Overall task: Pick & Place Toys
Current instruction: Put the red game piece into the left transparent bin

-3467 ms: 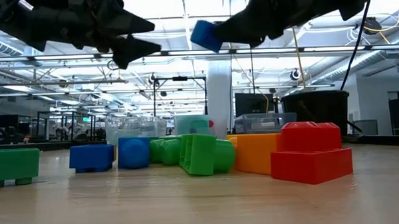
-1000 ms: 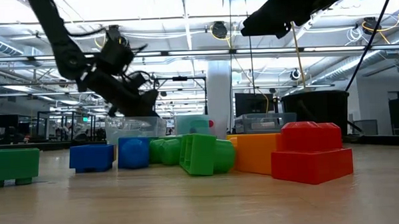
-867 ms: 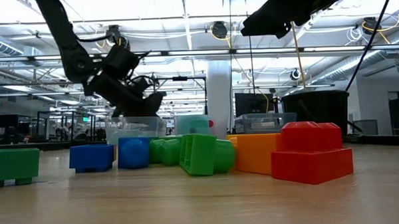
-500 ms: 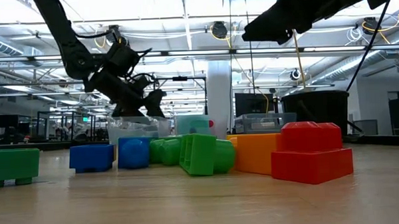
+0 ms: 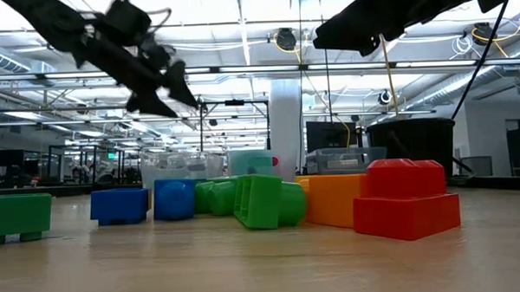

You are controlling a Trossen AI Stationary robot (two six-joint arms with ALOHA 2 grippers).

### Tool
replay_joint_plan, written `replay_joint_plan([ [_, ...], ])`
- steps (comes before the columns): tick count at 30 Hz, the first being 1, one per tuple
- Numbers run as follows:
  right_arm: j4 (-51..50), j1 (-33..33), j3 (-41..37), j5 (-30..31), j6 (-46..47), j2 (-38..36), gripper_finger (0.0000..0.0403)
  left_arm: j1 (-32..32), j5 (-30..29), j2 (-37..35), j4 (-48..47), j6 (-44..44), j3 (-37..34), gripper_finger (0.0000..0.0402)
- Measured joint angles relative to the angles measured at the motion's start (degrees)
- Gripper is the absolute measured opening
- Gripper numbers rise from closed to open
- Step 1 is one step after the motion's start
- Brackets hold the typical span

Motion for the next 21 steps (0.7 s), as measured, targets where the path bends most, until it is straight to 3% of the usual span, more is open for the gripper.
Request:
replay_joint_plan([
  [8, 2.2, 0.1, 0.0, -1.4, 0.1, 0.0, 0.0143, -5.2, 8.8, -15.4, -13.1, 1.2, -1.0, 0.0363],
  [11, 3.9, 0.3, -0.1, -7.0, 0.0, 0.2, 0.0143, -9.0, 8.6, -18.6, -12.5, 0.9, -4.0, 0.0367],
  [16, 20.0, 2.6, -0.1, -16.4, -1.7, 7.0, 0.0145, -13.5, 8.1, -20.0, -5.3, -1.2, -10.7, 0.0374],
  [19, 30.3, 5.8, -0.1, -18.1, -5.2, 13.1, 0.0146, -14.3, 8.1, -20.0, -1.5, -2.3, -13.4, 0.0372],
  [21, 31.4, 7.6, 0.8, -18.2, -4.5, 16.2, 0.0152, -14.2, 7.9, -20.0, -0.6, -3.7, -14.0, 0.037],
])
